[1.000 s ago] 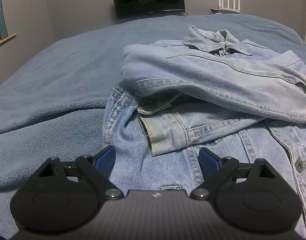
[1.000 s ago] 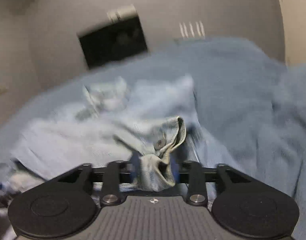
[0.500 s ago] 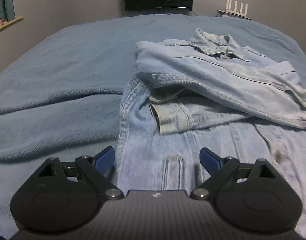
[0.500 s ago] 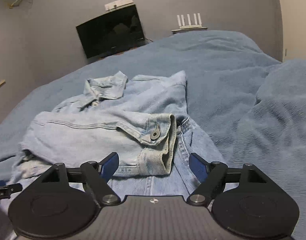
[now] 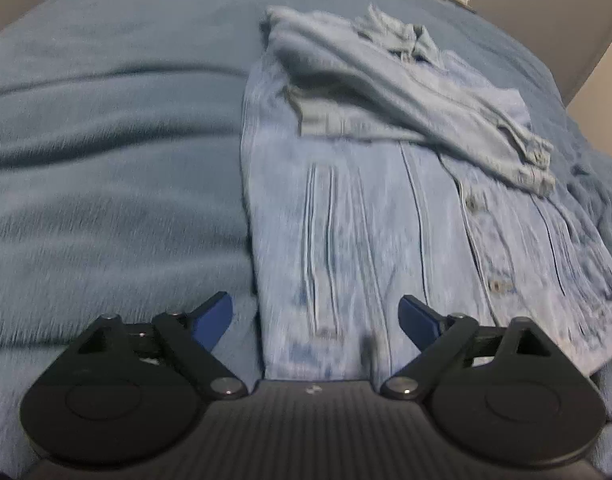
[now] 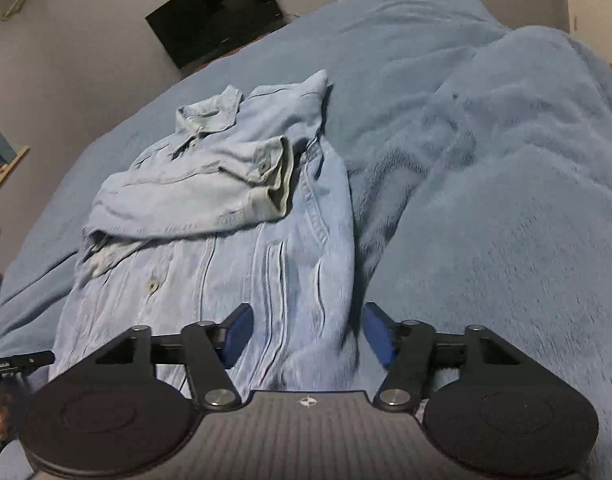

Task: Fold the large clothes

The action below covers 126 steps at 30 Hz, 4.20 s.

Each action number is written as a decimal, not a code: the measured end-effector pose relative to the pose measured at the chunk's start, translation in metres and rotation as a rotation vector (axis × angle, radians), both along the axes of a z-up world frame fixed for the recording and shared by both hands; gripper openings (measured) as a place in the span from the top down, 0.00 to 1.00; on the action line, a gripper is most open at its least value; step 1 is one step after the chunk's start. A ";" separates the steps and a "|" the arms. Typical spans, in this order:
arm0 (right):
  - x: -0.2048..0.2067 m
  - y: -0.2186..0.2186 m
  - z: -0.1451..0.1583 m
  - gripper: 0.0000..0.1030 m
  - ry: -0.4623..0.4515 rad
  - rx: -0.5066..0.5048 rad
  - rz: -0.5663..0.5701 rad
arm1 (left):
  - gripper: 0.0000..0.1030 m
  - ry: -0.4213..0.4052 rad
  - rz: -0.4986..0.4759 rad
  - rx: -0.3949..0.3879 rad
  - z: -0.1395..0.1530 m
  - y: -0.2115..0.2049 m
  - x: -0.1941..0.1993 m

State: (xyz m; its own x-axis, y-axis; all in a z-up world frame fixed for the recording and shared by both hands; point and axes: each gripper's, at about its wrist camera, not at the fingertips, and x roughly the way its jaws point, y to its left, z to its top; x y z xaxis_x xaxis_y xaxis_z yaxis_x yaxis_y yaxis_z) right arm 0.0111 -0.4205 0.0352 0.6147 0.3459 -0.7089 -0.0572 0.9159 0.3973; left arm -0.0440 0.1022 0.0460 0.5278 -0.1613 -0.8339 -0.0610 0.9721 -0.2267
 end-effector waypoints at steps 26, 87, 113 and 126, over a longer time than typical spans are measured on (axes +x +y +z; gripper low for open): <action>0.006 0.031 -0.002 0.56 0.090 0.034 0.201 | 0.70 0.007 -0.022 -0.239 -0.019 0.020 0.002; 0.229 -0.015 0.057 0.81 -0.057 0.660 -0.109 | 0.90 -0.226 0.222 -0.685 0.076 0.104 0.218; 0.242 0.098 0.003 0.37 -0.402 -0.117 0.049 | 0.24 -0.253 0.197 -0.066 0.039 0.043 0.247; 0.241 0.135 -0.045 0.42 -0.409 -0.503 0.028 | 0.08 -0.233 0.107 0.233 -0.027 0.000 0.235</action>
